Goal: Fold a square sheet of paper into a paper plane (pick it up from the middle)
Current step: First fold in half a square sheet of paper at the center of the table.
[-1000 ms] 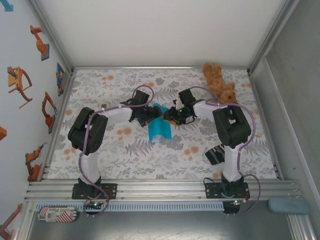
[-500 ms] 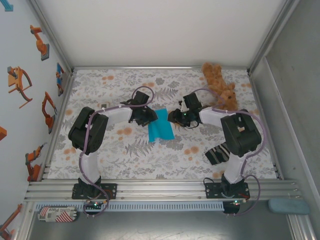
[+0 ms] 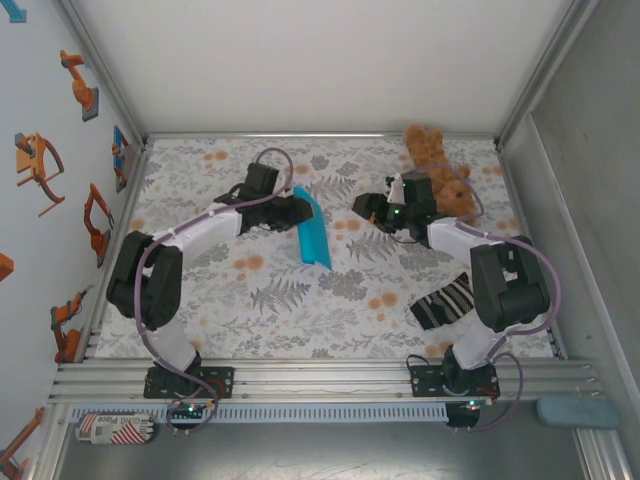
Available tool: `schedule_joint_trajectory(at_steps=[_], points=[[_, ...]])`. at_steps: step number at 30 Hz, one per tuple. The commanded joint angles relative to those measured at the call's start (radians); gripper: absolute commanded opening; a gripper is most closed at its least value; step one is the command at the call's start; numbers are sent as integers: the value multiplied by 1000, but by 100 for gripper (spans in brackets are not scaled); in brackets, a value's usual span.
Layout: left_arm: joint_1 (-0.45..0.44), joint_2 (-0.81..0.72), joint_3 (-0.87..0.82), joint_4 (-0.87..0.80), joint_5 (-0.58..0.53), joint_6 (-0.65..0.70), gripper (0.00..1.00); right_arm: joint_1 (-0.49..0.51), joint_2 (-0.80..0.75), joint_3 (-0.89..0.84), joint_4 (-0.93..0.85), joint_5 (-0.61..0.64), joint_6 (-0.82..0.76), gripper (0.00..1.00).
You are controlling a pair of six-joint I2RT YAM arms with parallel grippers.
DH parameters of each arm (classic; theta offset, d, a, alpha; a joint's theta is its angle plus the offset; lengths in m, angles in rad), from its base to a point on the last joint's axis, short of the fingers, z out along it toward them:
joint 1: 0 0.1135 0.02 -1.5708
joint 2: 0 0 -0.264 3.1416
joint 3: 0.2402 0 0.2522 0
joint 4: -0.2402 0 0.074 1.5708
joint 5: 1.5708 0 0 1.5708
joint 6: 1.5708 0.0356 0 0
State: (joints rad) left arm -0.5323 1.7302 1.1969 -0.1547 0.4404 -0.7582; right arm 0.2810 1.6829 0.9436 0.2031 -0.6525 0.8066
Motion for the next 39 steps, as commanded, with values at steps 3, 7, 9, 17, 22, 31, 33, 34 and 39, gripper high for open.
schedule_joint_trajectory(at_steps=[3,7,9,17,22,31,33,34,39], points=[[39,-51,16,158,214,-87,29,-19,-39,17,177,-197,74,79],[50,-58,22,269,286,-173,29,-6,-31,51,174,-220,95,91],[55,-53,27,334,323,-219,29,15,-12,79,166,-227,104,92],[64,-5,39,438,350,-299,29,62,41,120,276,-294,216,87],[71,24,44,449,359,-311,29,60,15,123,266,-300,209,78],[96,10,34,316,368,-207,28,53,-73,158,22,-222,81,55],[97,11,33,312,377,-199,28,53,-74,165,-7,-219,72,50],[97,13,33,310,381,-196,28,52,-73,170,-26,-217,67,47],[100,15,33,295,385,-176,28,52,-73,177,-54,-218,62,30]])
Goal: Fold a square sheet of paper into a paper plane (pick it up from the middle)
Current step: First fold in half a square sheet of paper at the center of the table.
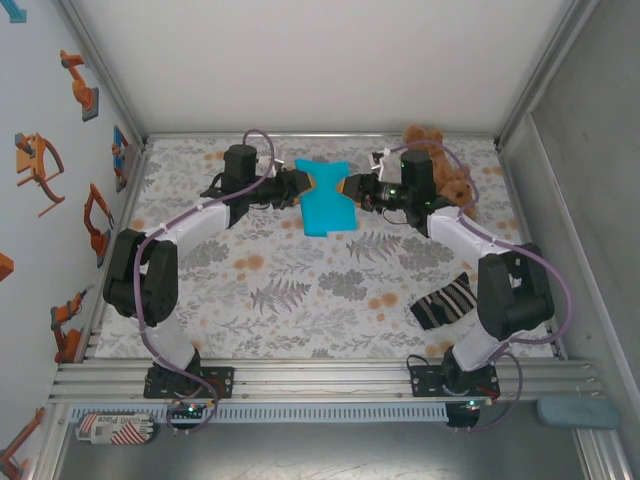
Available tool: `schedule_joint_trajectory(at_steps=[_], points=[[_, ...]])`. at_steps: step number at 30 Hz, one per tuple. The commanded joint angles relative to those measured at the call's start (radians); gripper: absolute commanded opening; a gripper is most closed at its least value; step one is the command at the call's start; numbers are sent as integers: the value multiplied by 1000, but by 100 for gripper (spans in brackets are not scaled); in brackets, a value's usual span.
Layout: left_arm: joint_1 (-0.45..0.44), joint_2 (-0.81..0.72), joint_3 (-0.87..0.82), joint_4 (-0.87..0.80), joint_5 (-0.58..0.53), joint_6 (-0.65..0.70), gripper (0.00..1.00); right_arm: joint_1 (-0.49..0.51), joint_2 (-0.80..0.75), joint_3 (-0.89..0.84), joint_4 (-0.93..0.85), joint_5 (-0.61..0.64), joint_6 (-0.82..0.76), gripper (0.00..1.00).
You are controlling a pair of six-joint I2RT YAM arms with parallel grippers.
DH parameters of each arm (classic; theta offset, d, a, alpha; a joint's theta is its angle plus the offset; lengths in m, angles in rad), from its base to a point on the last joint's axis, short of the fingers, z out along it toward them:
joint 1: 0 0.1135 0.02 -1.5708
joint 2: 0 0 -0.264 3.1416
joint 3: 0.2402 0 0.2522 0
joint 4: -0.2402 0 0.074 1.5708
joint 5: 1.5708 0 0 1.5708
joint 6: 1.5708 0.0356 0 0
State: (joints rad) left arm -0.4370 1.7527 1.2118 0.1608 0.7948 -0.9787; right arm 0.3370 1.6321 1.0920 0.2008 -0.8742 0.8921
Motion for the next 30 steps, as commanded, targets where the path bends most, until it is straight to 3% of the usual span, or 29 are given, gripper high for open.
schedule_joint_trajectory(at_steps=[1,13,18,25,30], points=[[6,-6,18,-25,31,50,28,-3,-23,32,-66,8,-30,27],[12,22,22,-90,38,102,28,-5,9,63,-214,18,-67,17],[11,33,22,-84,35,98,30,-4,12,68,-218,19,-61,4],[2,62,-24,-97,-87,81,67,-3,24,54,-248,62,-65,0],[1,108,-27,-181,-210,85,75,5,58,52,-263,99,-68,0]])
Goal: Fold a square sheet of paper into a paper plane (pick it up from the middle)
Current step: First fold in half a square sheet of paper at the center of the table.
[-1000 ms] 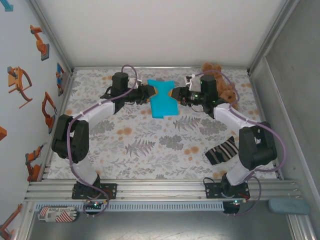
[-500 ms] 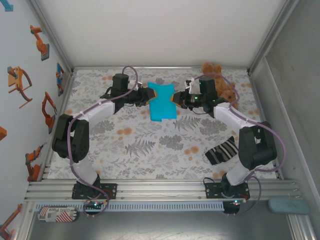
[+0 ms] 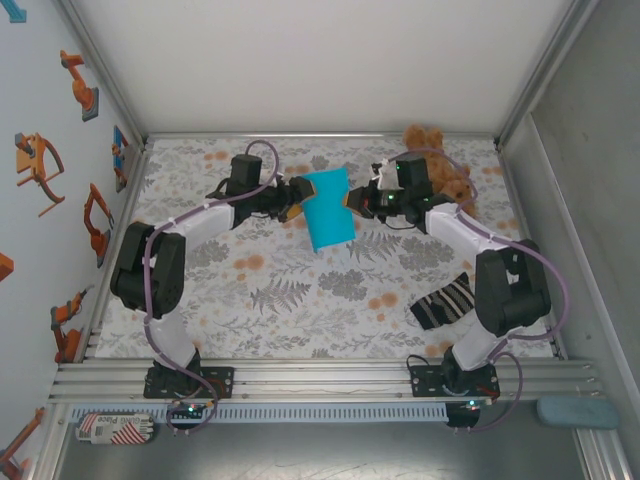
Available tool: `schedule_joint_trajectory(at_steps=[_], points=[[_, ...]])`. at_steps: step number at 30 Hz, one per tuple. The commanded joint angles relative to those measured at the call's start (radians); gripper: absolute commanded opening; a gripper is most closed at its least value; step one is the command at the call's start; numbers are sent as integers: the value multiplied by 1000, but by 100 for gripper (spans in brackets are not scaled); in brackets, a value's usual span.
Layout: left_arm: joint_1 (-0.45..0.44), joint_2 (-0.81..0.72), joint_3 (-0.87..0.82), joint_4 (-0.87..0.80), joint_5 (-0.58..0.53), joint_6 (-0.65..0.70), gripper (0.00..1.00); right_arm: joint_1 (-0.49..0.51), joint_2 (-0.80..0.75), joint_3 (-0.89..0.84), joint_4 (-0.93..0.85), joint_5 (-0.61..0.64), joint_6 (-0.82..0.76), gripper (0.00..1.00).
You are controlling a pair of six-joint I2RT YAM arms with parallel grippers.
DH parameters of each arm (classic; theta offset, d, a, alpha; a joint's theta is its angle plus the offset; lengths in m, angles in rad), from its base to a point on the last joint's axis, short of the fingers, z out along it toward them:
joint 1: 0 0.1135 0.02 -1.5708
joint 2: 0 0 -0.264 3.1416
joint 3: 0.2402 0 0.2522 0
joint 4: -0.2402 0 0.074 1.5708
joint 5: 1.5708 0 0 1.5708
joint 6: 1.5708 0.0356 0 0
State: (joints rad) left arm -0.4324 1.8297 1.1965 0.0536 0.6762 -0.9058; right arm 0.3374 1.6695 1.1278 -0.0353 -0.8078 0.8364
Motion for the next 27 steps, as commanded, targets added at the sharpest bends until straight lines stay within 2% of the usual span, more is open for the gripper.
schedule_joint_trajectory(at_steps=[1,6,13,17,23,27], points=[[-3,31,-12,-95,-116,16,78,9,27,22,-32,41,-13,0],[3,-32,-44,-111,-197,33,88,50,55,62,-49,82,-11,0],[28,-161,-138,-102,-289,27,93,122,103,134,20,85,45,0],[34,-216,-170,-138,-356,28,94,131,97,164,16,93,40,0],[40,-261,-199,-170,-429,39,99,112,19,180,-170,182,-87,0],[41,-272,-211,-174,-451,51,96,79,-38,174,-304,243,-167,0]])
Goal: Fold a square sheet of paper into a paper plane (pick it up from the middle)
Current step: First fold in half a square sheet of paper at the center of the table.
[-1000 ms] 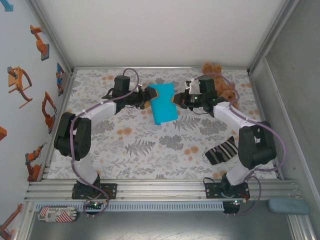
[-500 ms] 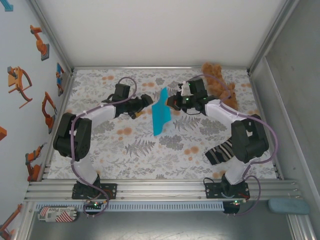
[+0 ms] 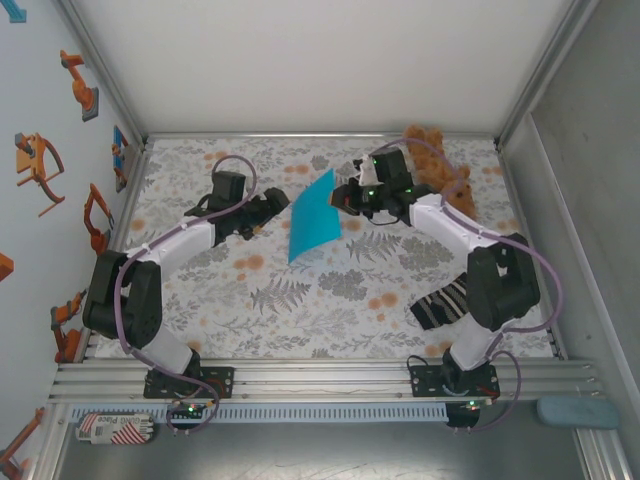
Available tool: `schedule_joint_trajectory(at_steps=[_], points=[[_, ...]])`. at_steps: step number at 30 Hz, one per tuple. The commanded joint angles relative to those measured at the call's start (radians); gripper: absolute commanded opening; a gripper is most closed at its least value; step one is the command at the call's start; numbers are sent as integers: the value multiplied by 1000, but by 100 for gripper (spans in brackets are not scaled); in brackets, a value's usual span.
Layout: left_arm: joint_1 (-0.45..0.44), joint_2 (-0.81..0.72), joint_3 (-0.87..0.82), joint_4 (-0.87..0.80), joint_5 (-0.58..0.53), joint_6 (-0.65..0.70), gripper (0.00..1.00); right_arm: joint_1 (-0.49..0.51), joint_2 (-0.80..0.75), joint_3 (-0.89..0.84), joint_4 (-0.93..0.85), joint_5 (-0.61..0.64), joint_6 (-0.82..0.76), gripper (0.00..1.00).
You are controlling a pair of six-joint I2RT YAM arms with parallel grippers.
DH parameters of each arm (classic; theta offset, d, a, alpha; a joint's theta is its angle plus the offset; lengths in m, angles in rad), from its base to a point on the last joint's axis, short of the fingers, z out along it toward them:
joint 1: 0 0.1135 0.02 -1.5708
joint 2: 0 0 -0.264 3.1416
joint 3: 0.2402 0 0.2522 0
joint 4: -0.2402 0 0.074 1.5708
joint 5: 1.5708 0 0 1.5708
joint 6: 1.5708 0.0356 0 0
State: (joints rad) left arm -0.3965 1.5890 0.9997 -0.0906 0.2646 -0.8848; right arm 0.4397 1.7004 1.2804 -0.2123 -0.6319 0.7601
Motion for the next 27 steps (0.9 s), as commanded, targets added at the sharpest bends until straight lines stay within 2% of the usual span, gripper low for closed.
schedule_joint_trajectory(at_steps=[1,5,8,13,20,23,27], points=[[5,-31,-15,-33,-39,33,96,-28,-80,27,-161,86,-113,0],[6,-23,-16,-28,-23,37,96,-34,-107,79,-331,171,-215,0],[5,-13,-16,-10,2,29,96,-33,-105,101,-365,185,-231,0],[4,4,-36,35,34,-9,96,19,-43,121,-286,126,-187,0],[5,-3,-70,56,34,-33,96,83,107,94,-8,-16,-22,0],[0,-8,-85,54,33,-36,96,85,143,46,72,-15,16,0],[-16,-1,-101,59,41,-51,96,85,172,-16,90,32,5,0]])
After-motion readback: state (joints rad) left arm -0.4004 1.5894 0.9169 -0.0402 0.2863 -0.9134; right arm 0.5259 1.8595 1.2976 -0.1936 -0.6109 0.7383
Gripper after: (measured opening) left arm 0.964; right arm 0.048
